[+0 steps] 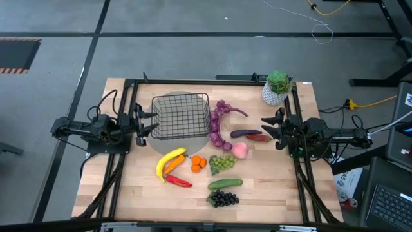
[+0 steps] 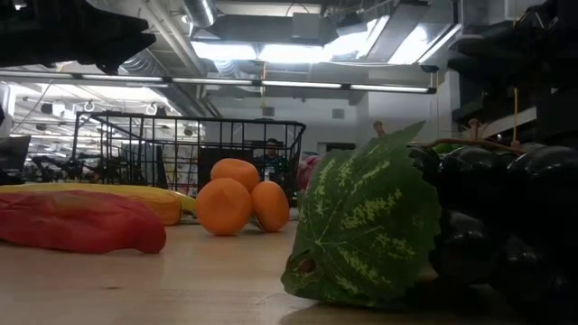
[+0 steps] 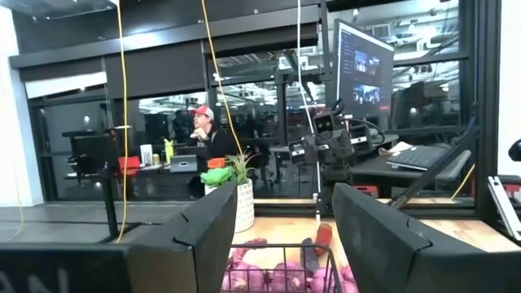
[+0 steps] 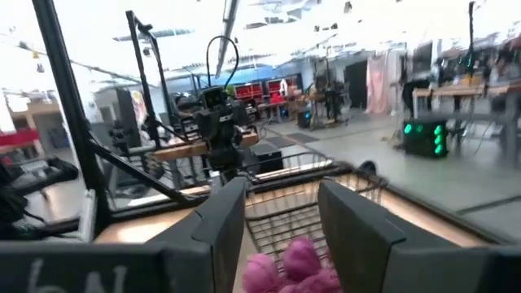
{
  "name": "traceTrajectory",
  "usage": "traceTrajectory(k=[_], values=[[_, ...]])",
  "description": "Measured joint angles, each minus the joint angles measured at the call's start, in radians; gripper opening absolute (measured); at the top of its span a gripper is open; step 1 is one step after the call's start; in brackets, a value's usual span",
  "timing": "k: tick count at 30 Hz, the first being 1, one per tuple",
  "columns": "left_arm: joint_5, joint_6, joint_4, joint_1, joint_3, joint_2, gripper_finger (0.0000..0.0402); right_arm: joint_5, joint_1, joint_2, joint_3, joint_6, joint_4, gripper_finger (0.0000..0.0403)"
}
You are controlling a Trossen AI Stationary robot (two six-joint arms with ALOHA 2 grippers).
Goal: Build produce basket
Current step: Put the right red chili pepper into the wire basket
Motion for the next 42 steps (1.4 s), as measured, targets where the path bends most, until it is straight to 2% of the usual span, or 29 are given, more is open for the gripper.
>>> traceTrajectory(k=[6, 10, 12, 17, 20, 25, 28, 31, 33, 35, 38, 42], values=[[-0.086, -0.032, 0.011, 0.0, 0.0, 0.0, 0.0199, 0.001, 0.0, 0.0, 0.0, -0.189, 0.081, 0.0158], [-0.094, -0.039, -0.006, 0.0, 0.0, 0.0, 0.0199, 0.001, 0.0, 0.0, 0.0, -0.338, 0.089, 0.0158], [-0.1, -0.069, -0.002, 0.0, 0.0, 0.0, 0.0199, 0.002, 0.0, 0.0, 0.0, -0.342, 0.09, 0.0158], [-0.101, -0.248, -0.01, 0.0, 0.0, 0.0, 0.0199, 0.086, 0.0, 0.0, 0.0, -0.166, 0.169, 0.0158], [-0.148, -0.262, -0.013, 0.0, 0.0, 0.0, 0.0199, 0.128, 0.0, 0.0, 0.0, -0.058, 0.23, 0.0158], [-0.213, -0.262, -0.012, 0.0, 0.0, 0.0, 0.0199, 0.146, 0.0, 0.0, 0.0, -0.105, 0.244, 0.0158], [-0.221, -0.263, -0.017, 0.0, 0.0, 0.0, 0.0199, 0.093, -0.001, 0.0, 0.0, -0.049, 0.156, 0.0158], [-0.197, -0.279, -0.025, 0.0, 0.0, 0.0, 0.0199, -0.032, -0.001, 0.0, 0.0, 0.055, 0.05, 0.0158], [-0.195, -0.383, 0.017, 0.0, 0.0, 0.0, 0.0199, -0.099, -0.001, 0.003, 0.0, 0.167, 0.03, 0.0158], [-0.157, -0.507, 0.026, 0.0, 0.0, 0.0, 0.0199, -0.146, 0.0, 0.001, 0.0, 0.261, 0.051, 0.0158], [-0.033, -0.641, 0.027, 0.0, 0.0, 0.0, 0.0199, -0.189, 0.011, 0.002, 0.0, 0.334, 0.074, 0.0158], [0.065, -0.732, 0.013, 0.0, 0.0, 0.034, 0.0199, -0.117, 0.033, 0.002, 0.0, 0.346, 0.131, 0.0158]])
